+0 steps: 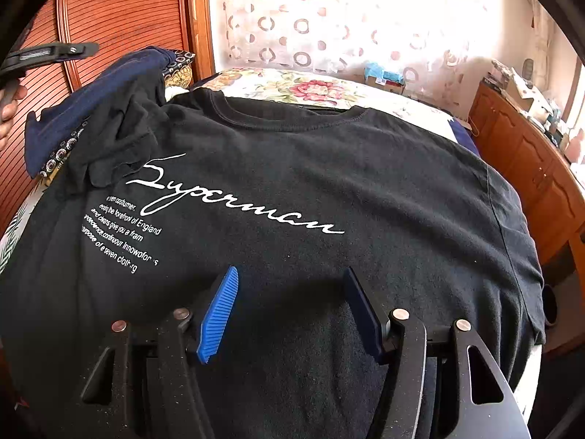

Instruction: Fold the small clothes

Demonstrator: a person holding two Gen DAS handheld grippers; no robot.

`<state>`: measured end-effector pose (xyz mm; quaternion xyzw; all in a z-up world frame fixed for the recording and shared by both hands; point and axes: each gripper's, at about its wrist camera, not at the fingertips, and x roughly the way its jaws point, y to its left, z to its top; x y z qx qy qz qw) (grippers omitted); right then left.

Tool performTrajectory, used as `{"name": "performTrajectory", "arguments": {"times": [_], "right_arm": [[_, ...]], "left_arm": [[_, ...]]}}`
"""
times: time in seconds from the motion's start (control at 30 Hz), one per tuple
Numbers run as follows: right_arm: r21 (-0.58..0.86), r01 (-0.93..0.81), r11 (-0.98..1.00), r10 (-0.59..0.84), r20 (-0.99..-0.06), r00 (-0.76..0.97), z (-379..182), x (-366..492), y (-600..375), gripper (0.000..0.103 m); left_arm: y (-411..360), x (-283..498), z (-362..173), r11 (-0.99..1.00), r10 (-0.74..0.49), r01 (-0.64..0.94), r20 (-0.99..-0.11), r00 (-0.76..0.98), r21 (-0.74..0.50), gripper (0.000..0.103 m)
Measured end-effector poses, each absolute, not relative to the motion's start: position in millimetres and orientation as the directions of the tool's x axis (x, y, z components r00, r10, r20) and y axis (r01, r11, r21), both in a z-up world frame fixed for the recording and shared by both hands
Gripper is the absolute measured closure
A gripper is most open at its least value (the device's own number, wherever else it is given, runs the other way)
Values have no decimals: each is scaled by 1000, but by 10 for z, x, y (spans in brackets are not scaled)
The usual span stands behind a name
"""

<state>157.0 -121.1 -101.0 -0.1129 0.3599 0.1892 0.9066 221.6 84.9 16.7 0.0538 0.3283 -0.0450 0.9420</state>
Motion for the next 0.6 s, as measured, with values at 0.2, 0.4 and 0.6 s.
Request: {"name": "performTrajectory", "arguments": {"times": [0.2,0.4,0.6], "right_arm": [[-69,-425,903,262,-695,669,-1011,1576,-1227,40],[-69,-425,903,262,-695,669,-1012,1577,-1233,40],[-70,-424,903,261,-696,669,-1014,1579,-1239,39]], "left_arm": [[545,1787,120,975,-152,219,-601,784,39,23],[284,1500,-275,965,-203,261,-642,740,-4,23],[115,1545,-728,966,-180,257,-720,670,-2,23]]}}
